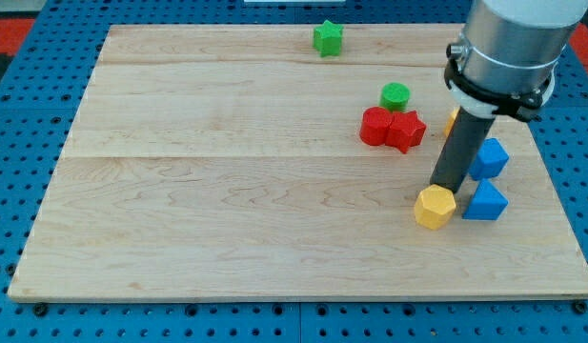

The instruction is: Separate the red circle with red star slightly to the down

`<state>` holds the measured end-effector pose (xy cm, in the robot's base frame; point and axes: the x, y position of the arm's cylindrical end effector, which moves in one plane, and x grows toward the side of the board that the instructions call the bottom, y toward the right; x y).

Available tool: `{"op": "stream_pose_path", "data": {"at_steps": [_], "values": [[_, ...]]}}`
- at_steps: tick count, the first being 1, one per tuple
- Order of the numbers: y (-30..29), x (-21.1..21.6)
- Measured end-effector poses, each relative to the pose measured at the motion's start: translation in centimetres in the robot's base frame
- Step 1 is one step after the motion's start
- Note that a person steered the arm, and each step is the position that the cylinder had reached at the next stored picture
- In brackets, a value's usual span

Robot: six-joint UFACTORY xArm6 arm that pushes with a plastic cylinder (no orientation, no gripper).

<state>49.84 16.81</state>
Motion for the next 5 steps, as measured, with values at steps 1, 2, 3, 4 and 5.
{"op": "stream_pose_path", "data": {"at_steps": [1,2,3,4,5], "values": [[-0.2,0.6],[-5.0,-0.5],[-7.9,-4.7],[-10.8,-6.3],[-16.8,-7.9]]}}
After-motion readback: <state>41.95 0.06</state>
